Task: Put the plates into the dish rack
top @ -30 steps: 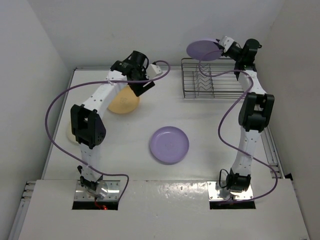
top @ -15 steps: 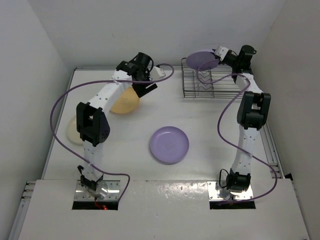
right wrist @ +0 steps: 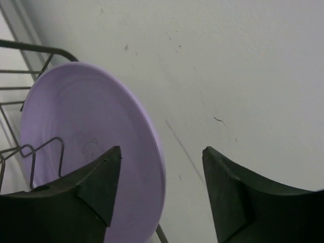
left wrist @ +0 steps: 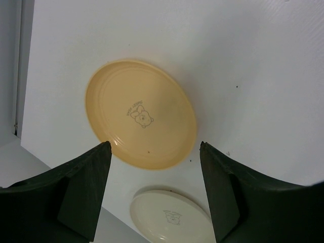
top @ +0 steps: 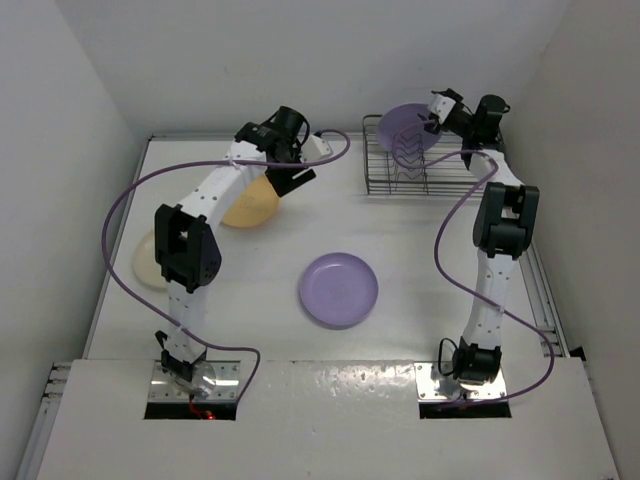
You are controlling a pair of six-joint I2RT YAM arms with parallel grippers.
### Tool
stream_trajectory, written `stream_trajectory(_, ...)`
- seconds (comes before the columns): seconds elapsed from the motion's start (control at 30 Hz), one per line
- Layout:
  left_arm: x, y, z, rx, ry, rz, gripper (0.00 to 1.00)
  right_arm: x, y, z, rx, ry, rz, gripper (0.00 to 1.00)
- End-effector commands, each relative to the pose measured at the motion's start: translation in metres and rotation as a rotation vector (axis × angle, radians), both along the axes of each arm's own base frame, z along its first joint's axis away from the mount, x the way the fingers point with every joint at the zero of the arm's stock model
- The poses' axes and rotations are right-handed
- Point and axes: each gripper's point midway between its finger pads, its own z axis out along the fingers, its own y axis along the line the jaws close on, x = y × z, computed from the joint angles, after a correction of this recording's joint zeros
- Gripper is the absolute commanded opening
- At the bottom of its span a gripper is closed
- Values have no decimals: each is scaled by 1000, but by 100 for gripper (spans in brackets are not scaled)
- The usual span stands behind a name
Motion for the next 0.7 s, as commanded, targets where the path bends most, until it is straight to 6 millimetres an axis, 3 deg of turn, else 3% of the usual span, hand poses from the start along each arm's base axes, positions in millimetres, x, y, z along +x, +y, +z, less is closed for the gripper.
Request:
stream_trajectory(0.0, 0, -7, 17, -34, -33, -2, 75, -4, -7, 65, 72, -110, -51, 67)
stream_trajectory(0.07, -1, -7, 22, -44, -42, 6, 75, -13, -6, 97, 191, -108, -85, 70)
stream_trajectory(0.1, -3, -6, 23, -44, -42, 6, 75, -20, -2, 80, 261, -48, -92, 72)
stream_trajectory(0.13, -2, -5, 29, -72, -54, 25, 75, -36, 6, 132, 294, -151, -98, 74)
stream_trajectory(0.17, 0, 0, 29, -87, -49, 44, 76, -44, 10, 144, 386, -149, -112, 80)
stream_trajectory(0.2, -2, 4, 30, -103, -45, 62, 76, -53, 14, 124, 464, -62, -128, 81)
stream_trajectory(0.23, 2, 17, 29, -128, -38, 118, 76, -82, 29, 150, 489, -78, -94, 81)
stream_trajectory(0.27, 3, 22, 33, -152, -39, 140, 78, -95, 47, 149, 555, 10, -48, 81)
stream_trajectory(0.3, 1, 31, 32, -158, -33, 171, 78, -110, 65, 125, 621, 159, -15, 82)
stream_trajectory(0.33, 1, 38, 28, -169, -19, 199, 78, -128, 75, 117, 646, 266, -19, 82)
stream_trajectory(0.37, 1, 55, 34, -199, -26, 253, 78, -149, 102, 103, 654, 406, 5, 84)
stream_trajectory(0.4, -2, 63, 29, -207, -7, 281, 78, -165, 116, 108, 631, 426, 17, 84)
stream_trajectory(0.43, -1, 79, 29, -230, -9, 335, 78, -188, 134, 73, 618, 612, -16, 84)
stream_trajectory(0.47, -2, 84, 28, -254, -2, 348, 78, -198, 145, 48, 606, 678, -64, 84)
stream_trajectory(0.5, -3, 89, 27, -268, -2, 366, 78, -211, 153, 48, 596, 696, -71, 82)
stream_trajectory(0.53, -6, 97, 27, -279, -17, 387, 78, -227, 157, 21, 574, 809, -121, 82)
stream_trajectory(0.57, -7, 105, 27, -296, -22, 413, 78, -252, 174, 2, 536, 858, -138, 82)
stream_trajectory(0.6, -9, 106, 25, -299, -27, 412, 78, -256, 173, -10, 495, 862, -180, 83)
stream_trajectory(0.63, -14, 110, 17, -299, -10, 421, 78, -280, 168, -47, 425, 984, -263, 85)
stream_trajectory(0.67, -15, 110, 24, -315, -37, 424, 78, -299, 184, -61, 323, 1002, -231, 87)
